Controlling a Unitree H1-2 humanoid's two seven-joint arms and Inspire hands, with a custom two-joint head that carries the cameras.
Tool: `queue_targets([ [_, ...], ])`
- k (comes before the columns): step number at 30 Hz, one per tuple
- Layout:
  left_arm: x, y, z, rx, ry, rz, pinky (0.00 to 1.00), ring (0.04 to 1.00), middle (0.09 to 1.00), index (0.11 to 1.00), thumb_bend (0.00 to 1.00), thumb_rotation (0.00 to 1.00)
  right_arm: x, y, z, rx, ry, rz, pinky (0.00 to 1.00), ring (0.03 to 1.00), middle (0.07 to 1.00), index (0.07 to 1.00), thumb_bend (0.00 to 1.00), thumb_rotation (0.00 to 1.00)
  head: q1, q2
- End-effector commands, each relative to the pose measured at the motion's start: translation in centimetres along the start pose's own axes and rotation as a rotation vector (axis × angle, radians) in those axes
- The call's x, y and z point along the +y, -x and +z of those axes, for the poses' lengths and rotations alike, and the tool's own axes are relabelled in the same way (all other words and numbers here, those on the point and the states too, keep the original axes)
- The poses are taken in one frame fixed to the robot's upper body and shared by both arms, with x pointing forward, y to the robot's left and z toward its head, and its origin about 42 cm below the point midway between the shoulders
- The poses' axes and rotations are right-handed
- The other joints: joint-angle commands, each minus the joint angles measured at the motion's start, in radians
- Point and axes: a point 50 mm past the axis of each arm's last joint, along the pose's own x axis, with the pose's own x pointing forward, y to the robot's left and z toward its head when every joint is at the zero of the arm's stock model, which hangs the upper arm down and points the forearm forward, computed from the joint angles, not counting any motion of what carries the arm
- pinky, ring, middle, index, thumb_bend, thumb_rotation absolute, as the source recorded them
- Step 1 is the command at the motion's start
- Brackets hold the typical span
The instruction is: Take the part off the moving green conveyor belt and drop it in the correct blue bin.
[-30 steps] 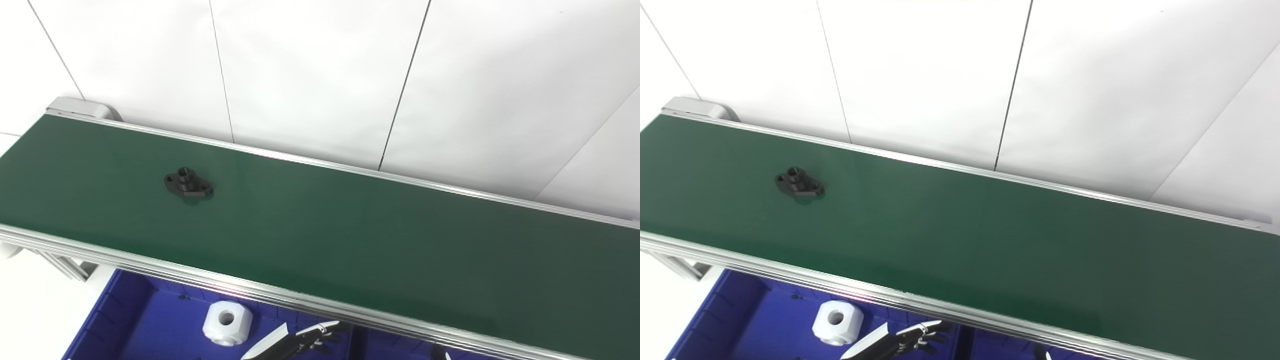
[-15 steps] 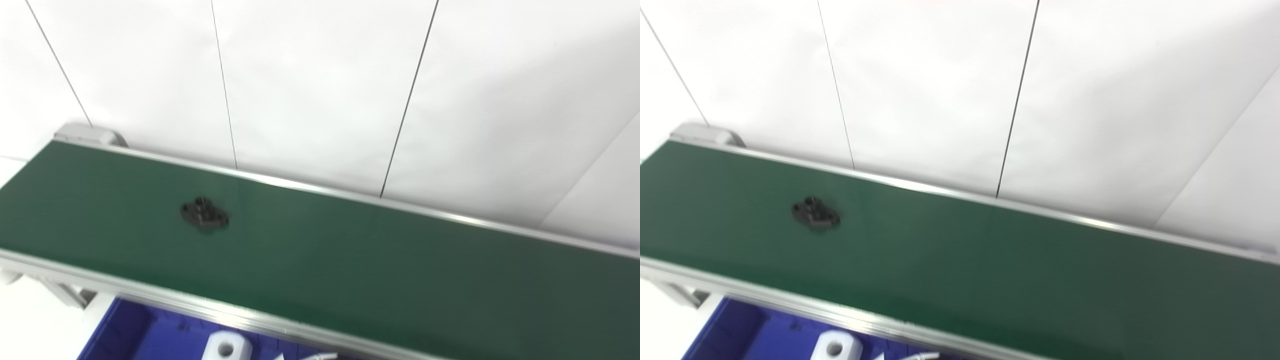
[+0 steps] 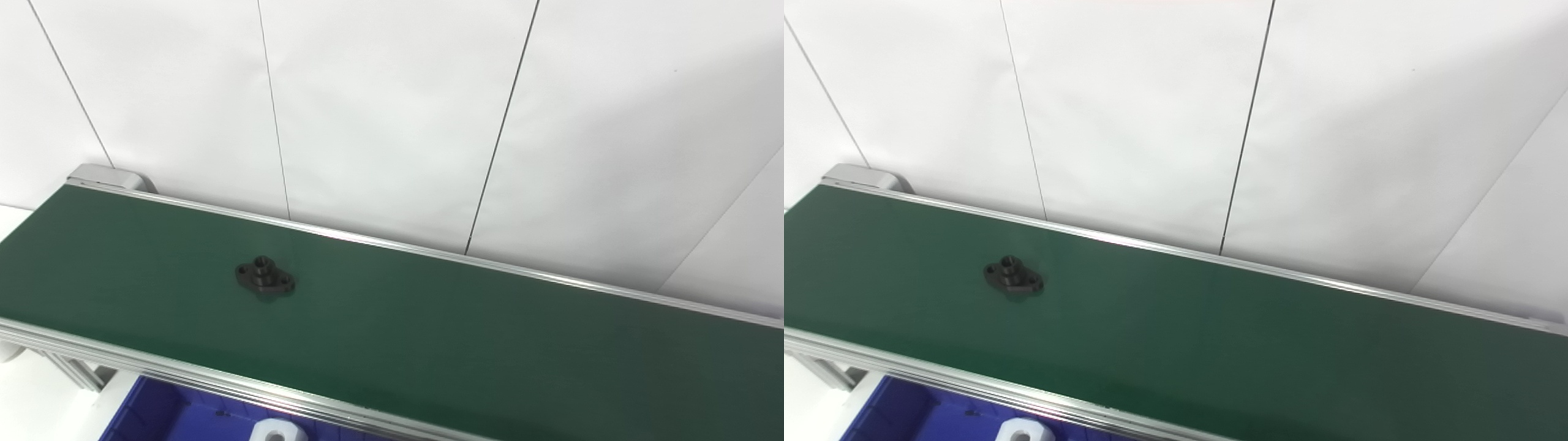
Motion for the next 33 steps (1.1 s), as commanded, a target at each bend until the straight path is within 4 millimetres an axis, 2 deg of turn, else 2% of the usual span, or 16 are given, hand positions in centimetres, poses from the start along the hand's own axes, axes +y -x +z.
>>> queue_targets([
  [1, 0.1, -0.9, 0.7, -0.058, -0.001, 0.022, 0.71, 0.813, 0.876, 0.852, 0.85, 0.24, -0.9, -0.8, 2.2, -0.135, 0.020, -0.033, 0.76, 0.830, 0.862, 0.911, 0.90, 0.32, 0.000, -0.001],
  [6, -0.1, -1.5, 0.6, -0.056, -0.021, 0.033, 0.69, 0.793, 0.864, 0.843, 0.86, 0.26, -2.2, -3.5, 5.9, -0.304, 0.038, -0.058, 0.75, 0.823, 0.853, 0.879, 0.92, 0.29, 0.002, -0.003],
  [15, -0.2, -1.8, 0.7, -0.066, -0.047, 0.031, 0.69, 0.787, 0.856, 0.833, 0.86, 0.25, -3.5, -8.5, 11.4, -0.452, 0.200, -0.064, 0.67, 0.748, 0.812, 0.854, 0.92, 0.34, -0.027, 0.007],
  [21, 0.0, -1.7, 0.7, -0.064, -0.032, 0.027, 0.67, 0.774, 0.846, 0.835, 0.86, 0.24, -3.1, -11.3, 13.8, -0.460, 0.229, -0.038, 0.69, 0.759, 0.800, 0.842, 0.90, 0.37, -0.055, 0.016],
  [28, 0.4, -1.5, 0.8, -0.070, -0.036, 0.027, 0.68, 0.780, 0.849, 0.837, 0.85, 0.23, -2.7, -14.2, 15.3, -0.469, 0.289, -0.005, 0.67, 0.751, 0.792, 0.800, 0.86, 0.37, -0.090, 0.034],
  [32, 0.8, -1.3, 0.9, -0.075, -0.047, 0.023, 0.70, 0.787, 0.853, 0.844, 0.83, 0.21, -2.2, -16.3, 16.5, -0.467, 0.359, 0.046, 0.65, 0.735, 0.789, 0.805, 0.86, 0.36, -0.146, 0.057],
  [33, 0.9, -1.1, 0.9, -0.075, -0.053, 0.023, 0.70, 0.788, 0.854, 0.844, 0.83, 0.21, -1.9, -16.8, 17.0, -0.467, 0.368, 0.055, 0.65, 0.734, 0.788, 0.805, 0.86, 0.35, -0.180, 0.069],
])
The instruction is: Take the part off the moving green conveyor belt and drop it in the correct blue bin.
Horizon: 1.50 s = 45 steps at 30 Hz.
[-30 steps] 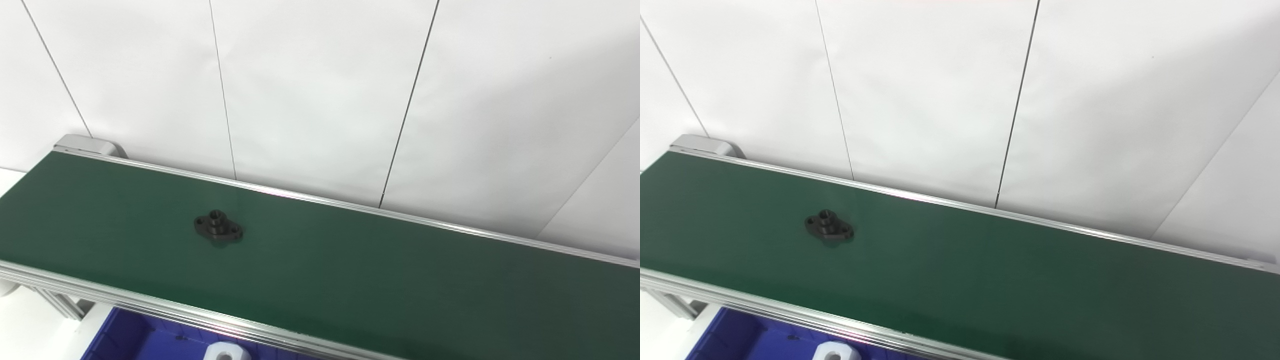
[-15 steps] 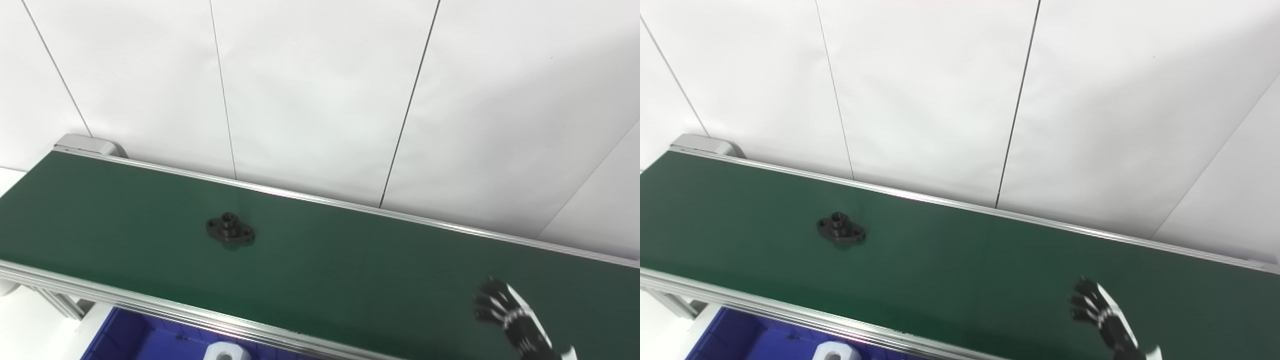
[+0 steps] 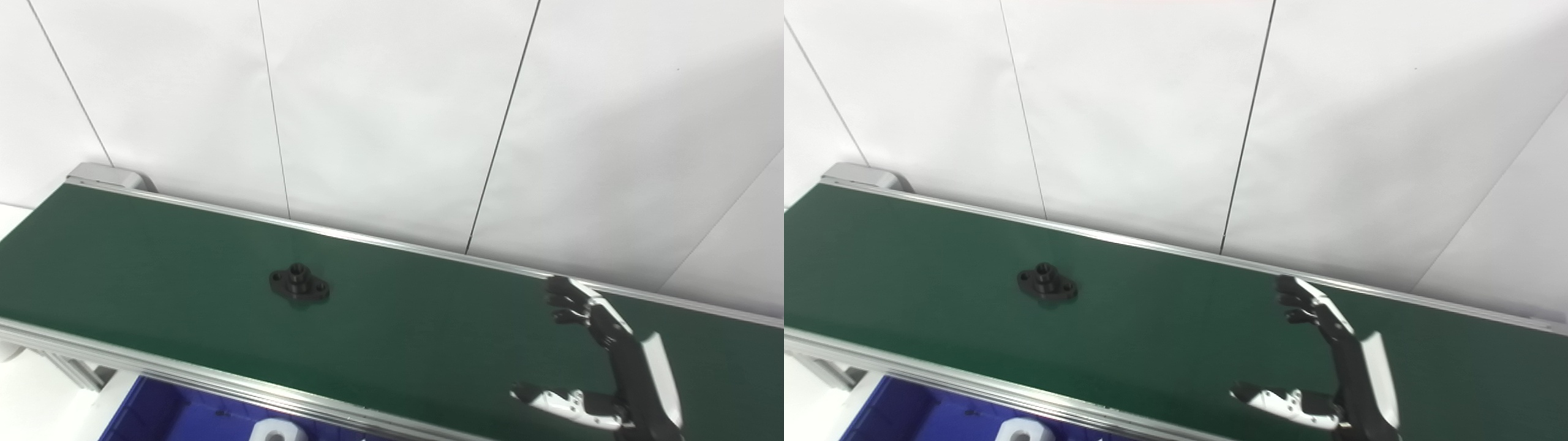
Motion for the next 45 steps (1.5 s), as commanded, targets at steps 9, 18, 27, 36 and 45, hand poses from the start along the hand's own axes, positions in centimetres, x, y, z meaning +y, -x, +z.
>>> queue_targets([
  [9, 2.2, 0.8, 1.3, -0.074, -0.036, 0.016, 0.69, 0.794, 0.861, 0.863, 0.84, 0.25, 2.5, -7.4, 4.3, -0.017, 0.092, 0.056, 0.64, 0.709, 0.765, 0.802, 0.86, 0.27, -0.214, 0.071],
  [18, 3.2, 1.7, 1.8, -0.084, -0.044, 0.013, 0.78, 0.861, 0.902, 0.897, 0.85, 0.23, 4.7, -12.2, 4.6, 0.045, 0.139, 0.104, 0.61, 0.704, 0.754, 0.801, 0.87, 0.30, -0.289, 0.130],
  [27, 3.8, 2.1, 2.0, -0.088, -0.031, -0.003, 0.83, 0.892, 0.925, 0.917, 0.83, 0.21, 5.6, -16.3, 4.2, 0.105, 0.235, 0.172, 0.63, 0.711, 0.759, 0.810, 0.90, 0.35, -0.351, 0.164],
  [36, 4.0, 2.2, 2.3, -0.097, -0.047, -0.015, 0.83, 0.883, 0.914, 0.914, 0.81, 0.23, 6.4, -18.6, 3.6, 0.141, 0.313, 0.245, 0.60, 0.691, 0.751, 0.811, 0.93, 0.38, -0.326, 0.187],
  [45, 3.6, 2.2, 2.4, -0.100, -0.072, -0.025, 0.86, 0.902, 0.938, 0.924, 0.78, 0.18, 9.0, -19.9, 3.5, 0.133, 0.420, 0.345, 0.19, 0.261, 0.387, 0.841, 0.92, 0.36, -0.285, 0.201],
])
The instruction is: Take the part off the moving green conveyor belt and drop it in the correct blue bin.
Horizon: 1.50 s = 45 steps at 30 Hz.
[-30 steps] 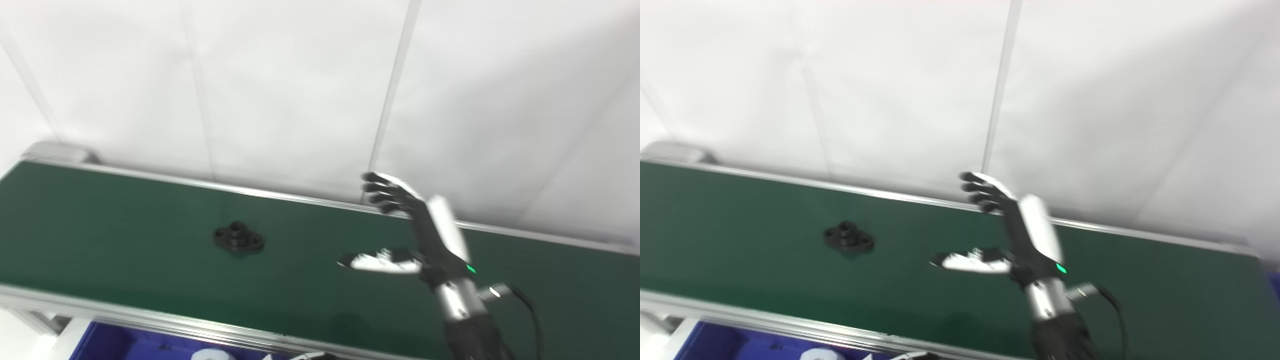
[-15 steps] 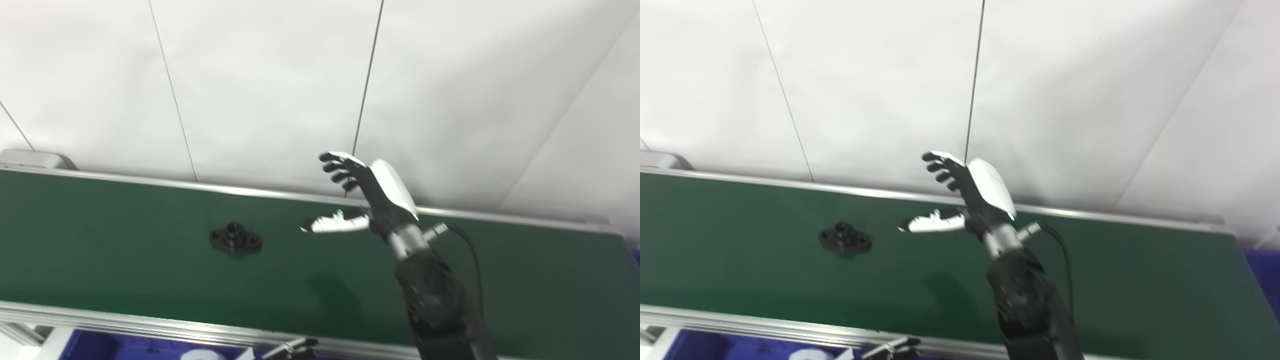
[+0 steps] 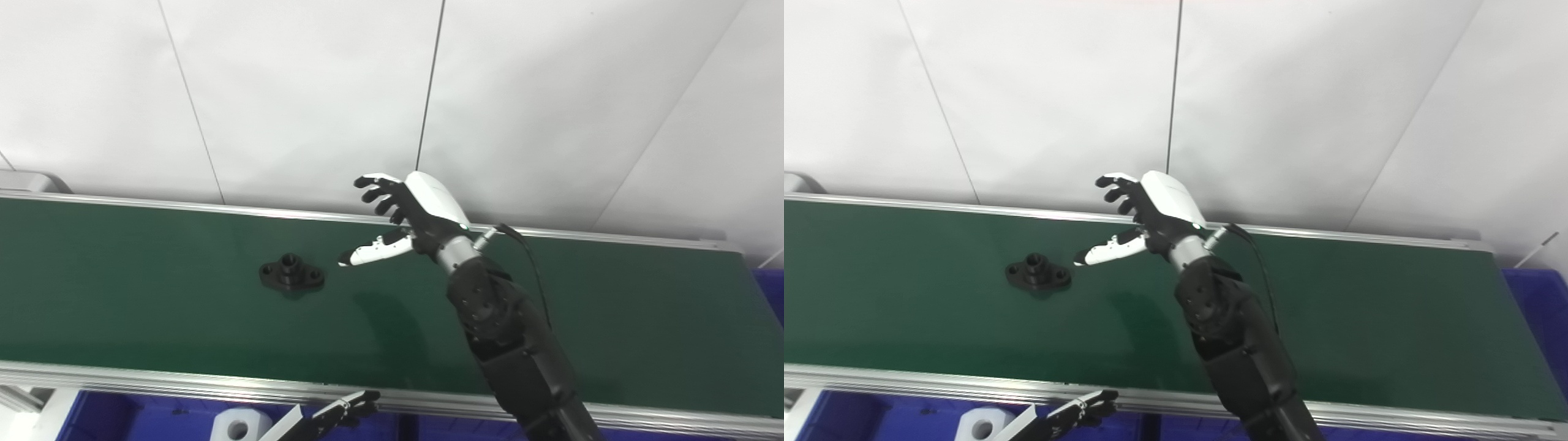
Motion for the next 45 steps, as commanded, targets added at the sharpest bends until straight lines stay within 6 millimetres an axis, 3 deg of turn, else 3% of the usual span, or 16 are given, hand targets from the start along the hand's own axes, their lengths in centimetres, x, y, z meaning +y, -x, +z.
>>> queue_targets([
  [1, 0.1, -0.3, 1.1, -0.065, -0.017, 0.013, 0.85, 0.900, 0.939, 0.926, 0.78, 0.18, -1.2, -1.0, 2.1, -0.057, 0.034, -0.038, 0.19, 0.255, 0.384, 0.841, 0.92, 0.35, 0.007, 0.002],
  [4, -0.1, -0.2, 1.2, -0.066, -0.021, 0.013, 0.85, 0.897, 0.937, 0.928, 0.79, 0.19, -0.3, -1.4, 2.5, -0.061, 0.048, -0.005, 0.33, 0.430, 0.571, 0.855, 0.93, 0.35, 0.016, 0.004],
  [13, -0.6, -0.4, 1.4, -0.077, -0.015, 0.005, 0.85, 0.910, 0.948, 0.931, 0.80, 0.25, 1.9, -2.4, 3.0, -0.061, 0.079, 0.037, 0.45, 0.568, 0.697, 0.854, 0.93, 0.35, 0.035, 0.004],
  [18, -0.9, -0.6, 1.6, -0.083, -0.017, -0.002, 0.83, 0.905, 0.951, 0.932, 0.79, 0.24, 3.7, -2.4, 2.0, -0.053, 0.099, 0.057, 0.49, 0.607, 0.729, 0.851, 0.93, 0.32, 0.051, 0.001],
  [21, -1.0, -0.7, 1.7, -0.087, -0.018, 0.001, 0.83, 0.898, 0.945, 0.928, 0.79, 0.22, 4.7, -2.2, 1.4, -0.053, 0.124, 0.058, 0.55, 0.696, 0.797, 0.851, 0.91, 0.32, 0.058, 0.004],
  [24, -1.2, -0.8, 1.7, -0.087, -0.013, 0.001, 0.81, 0.893, 0.944, 0.927, 0.80, 0.22, 5.3, -2.1, 0.8, -0.055, 0.140, 0.053, 0.56, 0.709, 0.806, 0.850, 0.90, 0.32, 0.065, 0.005],
  [31, -1.6, -0.9, 1.9, -0.093, -0.008, 0.001, 0.82, 0.899, 0.947, 0.928, 0.80, 0.23, 6.1, -2.2, -0.4, -0.058, 0.187, 0.071, 0.74, 0.804, 0.840, 0.857, 0.87, 0.31, 0.078, 0.010],
  [41, -1.8, -1.2, 2.2, -0.105, -0.015, 0.007, 0.82, 0.900, 0.943, 0.930, 0.79, 0.24, 8.0, -1.6, -2.6, -0.076, 0.293, 0.131, 0.82, 0.818, 0.823, 0.841, 0.83, 0.26, 0.089, 0.023],
  [45, -1.9, -1.3, 2.3, -0.108, -0.005, 0.017, 0.83, 0.897, 0.939, 0.928, 0.80, 0.23, 8.5, -1.3, -3.5, -0.052, 0.280, 0.180, 0.72, 0.795, 0.821, 0.818, 0.76, 0.14, 0.088, 0.028],
])
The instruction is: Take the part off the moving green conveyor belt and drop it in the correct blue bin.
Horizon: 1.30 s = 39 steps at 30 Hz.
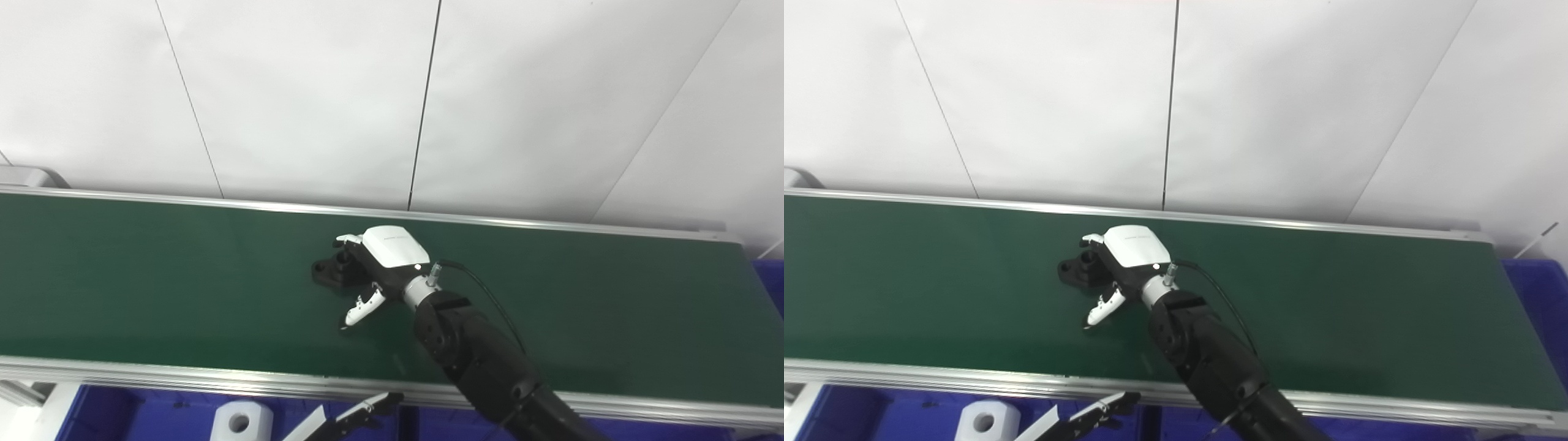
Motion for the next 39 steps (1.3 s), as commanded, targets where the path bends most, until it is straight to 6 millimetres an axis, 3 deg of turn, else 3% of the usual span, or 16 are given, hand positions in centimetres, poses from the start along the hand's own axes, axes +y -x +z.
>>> queue_targets([
  [1, 0.1, -0.4, 1.1, -0.067, -0.001, 0.031, 0.83, 0.897, 0.940, 0.929, 0.79, 0.23, -0.3, -0.3, 0.7, -0.043, -0.007, 0.028, 0.62, 0.724, 0.785, 0.804, 0.73, 0.09, 0.000, 0.003],
  [2, 0.1, -0.5, 1.2, -0.071, -0.002, 0.033, 0.83, 0.897, 0.941, 0.929, 0.79, 0.23, -0.1, -0.2, 0.6, -0.039, -0.007, 0.036, 0.58, 0.699, 0.773, 0.800, 0.72, 0.07, -0.002, 0.007],
  [3, 0.1, -0.5, 1.3, -0.074, -0.003, 0.034, 0.83, 0.895, 0.939, 0.928, 0.79, 0.23, 0.1, -0.1, 0.6, -0.036, -0.007, 0.042, 0.41, 0.500, 0.606, 0.771, 0.62, 0.03, -0.002, 0.007],
  [6, 0.1, -0.6, 1.5, -0.080, -0.008, 0.040, 0.83, 0.894, 0.937, 0.928, 0.79, 0.22, 0.8, 0.3, 0.5, -0.034, -0.004, 0.044, 0.29, 0.350, 0.496, 0.723, 0.56, 0.00, 0.004, 0.015],
  [7, 0.2, -0.6, 1.5, -0.081, -0.009, 0.040, 0.82, 0.893, 0.939, 0.930, 0.78, 0.23, 1.0, 0.5, 0.5, -0.034, -0.001, 0.045, 0.33, 0.400, 0.490, 0.679, 0.56, 0.00, 0.004, 0.015],
  [9, 0.2, -0.6, 1.6, -0.085, -0.005, 0.042, 0.82, 0.891, 0.938, 0.929, 0.78, 0.22, 1.5, 0.7, 0.4, -0.038, 0.008, 0.051, 0.34, 0.400, 0.493, 0.615, 0.53, 0.00, 0.004, 0.018],
  [12, 0.2, -0.6, 1.7, -0.089, -0.006, 0.047, 0.82, 0.884, 0.932, 0.927, 0.78, 0.20, 2.4, 1.2, 0.2, -0.063, 0.066, 0.060, 0.30, 0.410, 0.494, 0.528, 0.52, 0.00, 0.006, 0.023],
  [16, 0.3, -0.8, 1.8, -0.094, -0.002, 0.050, 0.82, 0.879, 0.926, 0.925, 0.77, 0.18, 3.2, 1.8, -0.1, -0.081, 0.087, 0.041, 0.32, 0.391, 0.509, 0.541, 0.51, 0.00, 0.008, 0.025],
  [20, 0.3, -0.8, 1.8, -0.092, -0.004, 0.056, 0.81, 0.873, 0.922, 0.919, 0.78, 0.20, 4.1, 2.1, -0.2, -0.084, 0.118, 0.020, 0.24, 0.367, 0.473, 0.546, 0.51, 0.00, 0.008, 0.025],
  [28, 0.5, -1.0, 1.7, -0.093, 0.003, 0.058, 0.82, 0.882, 0.929, 0.916, 0.78, 0.22, 4.9, 2.9, -0.5, -0.113, 0.122, -0.039, 0.24, 0.352, 0.468, 0.551, 0.51, 0.00, 0.001, 0.027],
  [35, 0.5, -1.0, 1.8, -0.094, -0.001, 0.059, 0.84, 0.894, 0.934, 0.915, 0.79, 0.25, 2.2, 5.2, 0.1, -0.110, 0.051, -0.155, 0.19, 0.352, 0.455, 0.542, 0.51, 0.00, -0.002, 0.031],
  [37, 0.5, -1.0, 1.8, -0.095, -0.005, 0.062, 0.84, 0.893, 0.931, 0.913, 0.79, 0.26, 0.8, 6.3, 0.5, -0.101, 0.024, -0.203, 0.17, 0.255, 0.405, 0.518, 0.52, 0.00, -0.008, 0.039],
  [39, 0.4, -1.0, 1.9, -0.097, -0.008, 0.066, 0.84, 0.890, 0.927, 0.911, 0.79, 0.26, -0.7, 7.6, 1.0, -0.092, 0.006, -0.255, 0.15, 0.219, 0.457, 0.490, 0.53, 0.00, -0.008, 0.041],
])
